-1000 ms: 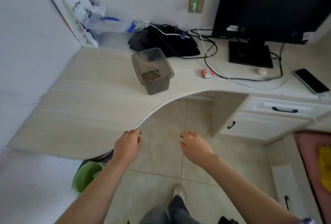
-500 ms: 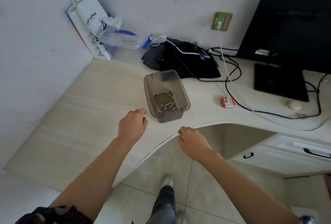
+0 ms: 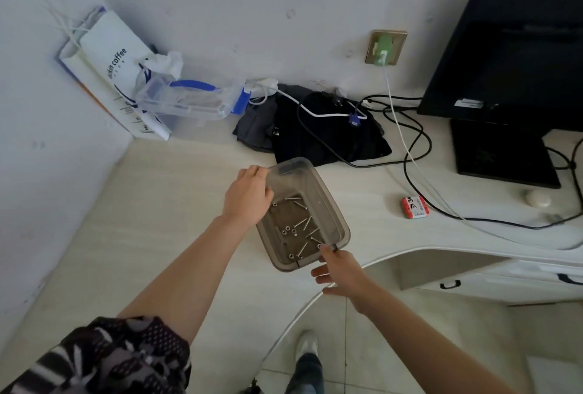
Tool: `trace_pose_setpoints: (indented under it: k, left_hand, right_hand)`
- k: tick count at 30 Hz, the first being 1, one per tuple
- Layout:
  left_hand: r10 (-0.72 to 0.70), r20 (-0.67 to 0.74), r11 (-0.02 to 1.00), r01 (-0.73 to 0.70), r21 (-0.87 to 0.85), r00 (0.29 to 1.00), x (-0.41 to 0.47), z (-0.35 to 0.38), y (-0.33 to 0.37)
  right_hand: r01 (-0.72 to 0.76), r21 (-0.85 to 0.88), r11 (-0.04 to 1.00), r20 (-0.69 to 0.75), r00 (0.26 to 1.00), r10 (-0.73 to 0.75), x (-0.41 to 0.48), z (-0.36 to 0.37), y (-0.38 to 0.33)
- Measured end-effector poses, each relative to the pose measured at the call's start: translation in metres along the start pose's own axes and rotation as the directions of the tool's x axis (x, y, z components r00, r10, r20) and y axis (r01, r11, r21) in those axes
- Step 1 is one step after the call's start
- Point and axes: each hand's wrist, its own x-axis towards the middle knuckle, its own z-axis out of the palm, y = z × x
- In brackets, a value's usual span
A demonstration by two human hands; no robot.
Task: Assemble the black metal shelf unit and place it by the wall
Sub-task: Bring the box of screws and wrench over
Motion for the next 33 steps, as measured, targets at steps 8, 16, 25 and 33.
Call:
trace_pose_setpoints:
  k: [8,16,25,33]
  left_hand:
    - [-0.011,0.141,0.999,0.006,0.034,0.99,0.027,0.01,-0.006]
    - [-0.207,0.134,0.976,0.214,-0.043,0.969,0.019,0.015,-0.01]
    - [-0.284,0.193,0.886,0.334,-0.321,0.939,-0.027,0.016,-0.003]
    - [-0.277,0.055,0.845,0.271,-0.46,0.959,-0.113,0.009,0.055]
  right_hand:
    - [-0.008,0.118,0.993,0.031,1.0,0.004,0.002,0.003,-0.004]
    - [-0.014,0.217,0.976,-0.024,1.0,0.02,-0.007,0.001,-0.001]
    - [0.091,-0.025,0.996,-0.209,0.973,-0.094,-0.031,-0.03,0.029]
    - [0.193,-0.169,0.967,-0.39,0.887,-0.245,-0.079,-0.077,0.074]
